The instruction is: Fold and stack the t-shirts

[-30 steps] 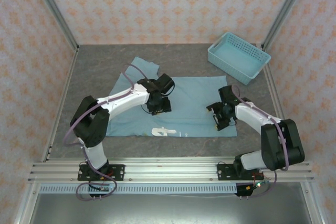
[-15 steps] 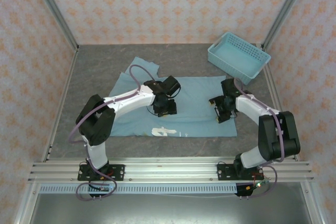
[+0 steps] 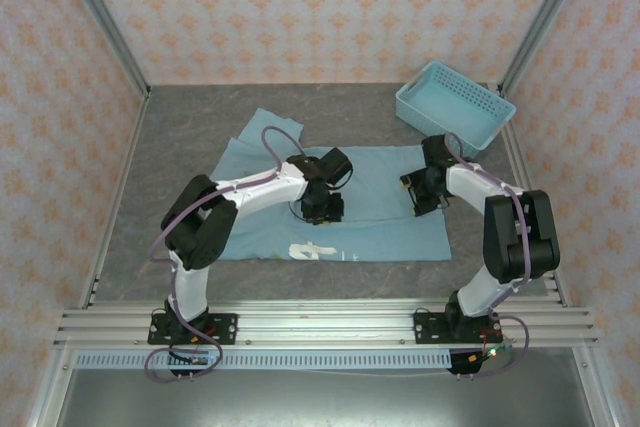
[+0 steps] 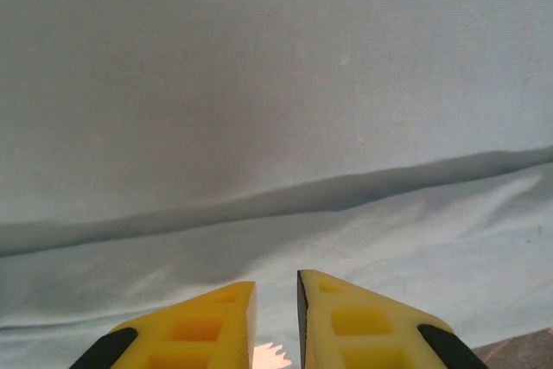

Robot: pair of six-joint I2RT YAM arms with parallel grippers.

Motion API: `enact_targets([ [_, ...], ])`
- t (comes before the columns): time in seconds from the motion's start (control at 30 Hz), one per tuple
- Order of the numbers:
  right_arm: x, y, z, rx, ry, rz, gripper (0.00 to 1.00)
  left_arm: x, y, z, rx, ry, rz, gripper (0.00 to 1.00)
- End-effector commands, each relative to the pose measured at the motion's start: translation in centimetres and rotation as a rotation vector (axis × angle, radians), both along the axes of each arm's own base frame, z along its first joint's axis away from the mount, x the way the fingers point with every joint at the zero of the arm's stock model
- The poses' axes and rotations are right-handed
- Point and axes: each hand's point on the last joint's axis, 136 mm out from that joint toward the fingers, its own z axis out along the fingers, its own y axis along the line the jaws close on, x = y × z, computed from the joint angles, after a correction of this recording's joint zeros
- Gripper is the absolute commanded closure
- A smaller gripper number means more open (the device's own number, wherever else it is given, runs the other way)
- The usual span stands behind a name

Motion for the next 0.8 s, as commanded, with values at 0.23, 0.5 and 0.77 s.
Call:
enact_targets([
  [0.23,-0.8,-1.8,2.8,-0.106,-0.063,0.099,0.41,-1.0,0.4,1.6,0.018,0.019,-0.059,0.85],
  [0.5,-3.6,-1.3,3.2,-0.063,-0.069,0.115,0.35,-3.6,0.1,0.8,-0.028,0.125,-0.101,0.85],
  [0.77,-4.7,-1.0,3.1,-0.035,-0.058,0.114,0.35,-2.5,-0.9,-1.6,0.009,0.156,-0.136,0.85],
])
